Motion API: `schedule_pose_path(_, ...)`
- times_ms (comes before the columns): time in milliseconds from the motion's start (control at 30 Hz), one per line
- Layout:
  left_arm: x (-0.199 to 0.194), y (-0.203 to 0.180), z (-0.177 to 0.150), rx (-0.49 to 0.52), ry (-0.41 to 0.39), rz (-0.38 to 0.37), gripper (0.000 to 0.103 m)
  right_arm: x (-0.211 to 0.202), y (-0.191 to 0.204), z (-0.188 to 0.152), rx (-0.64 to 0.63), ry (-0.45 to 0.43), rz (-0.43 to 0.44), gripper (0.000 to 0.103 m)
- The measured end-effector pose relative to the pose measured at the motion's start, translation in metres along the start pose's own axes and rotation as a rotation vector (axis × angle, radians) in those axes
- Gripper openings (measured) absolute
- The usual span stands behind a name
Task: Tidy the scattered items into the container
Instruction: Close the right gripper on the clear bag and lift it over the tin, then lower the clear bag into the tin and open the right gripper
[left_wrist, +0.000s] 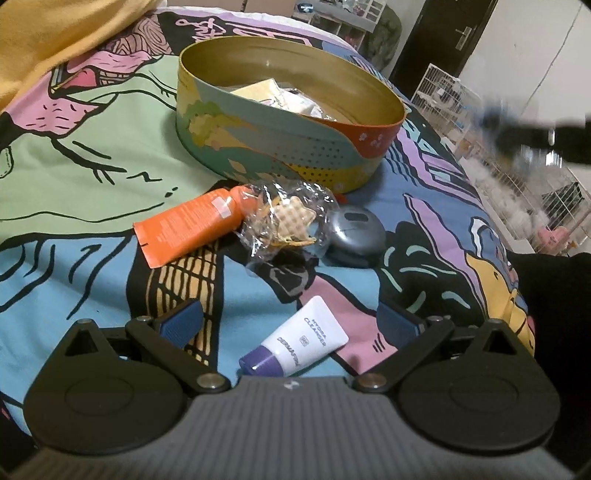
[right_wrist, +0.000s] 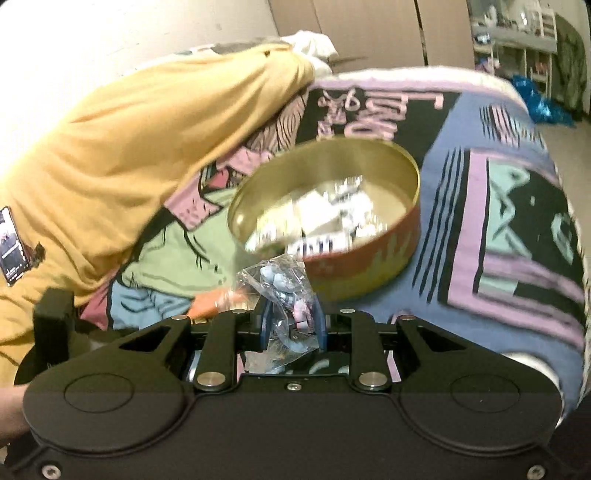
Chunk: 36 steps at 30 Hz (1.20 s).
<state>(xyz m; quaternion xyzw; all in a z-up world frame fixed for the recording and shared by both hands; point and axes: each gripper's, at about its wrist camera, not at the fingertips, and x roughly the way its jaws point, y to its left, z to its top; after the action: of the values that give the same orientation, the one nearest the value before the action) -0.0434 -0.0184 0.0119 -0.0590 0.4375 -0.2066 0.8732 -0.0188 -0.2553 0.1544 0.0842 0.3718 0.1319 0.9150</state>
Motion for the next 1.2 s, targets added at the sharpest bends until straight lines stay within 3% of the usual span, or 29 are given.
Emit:
schedule_pose_path(233,0.003,-0.002,-0.001,0.004,0.015,-0.003,0.103,-0.010,0.011,0.041,-0.053,-0.035,-0.001,0.023)
schedule_pose_path(533,0.009,-0.003,-0.003,0.018,0.039,0.001,0.103,-0.010,0.024,0.075,-0.082,0.008,-0.033,0.023)
schedule_pose_path(1200,0.014,-0.002,-0.003,0.023,0.045,0.012,0.103,0.069,0.067,0.148,-0.194,0.169,-0.181,0.023)
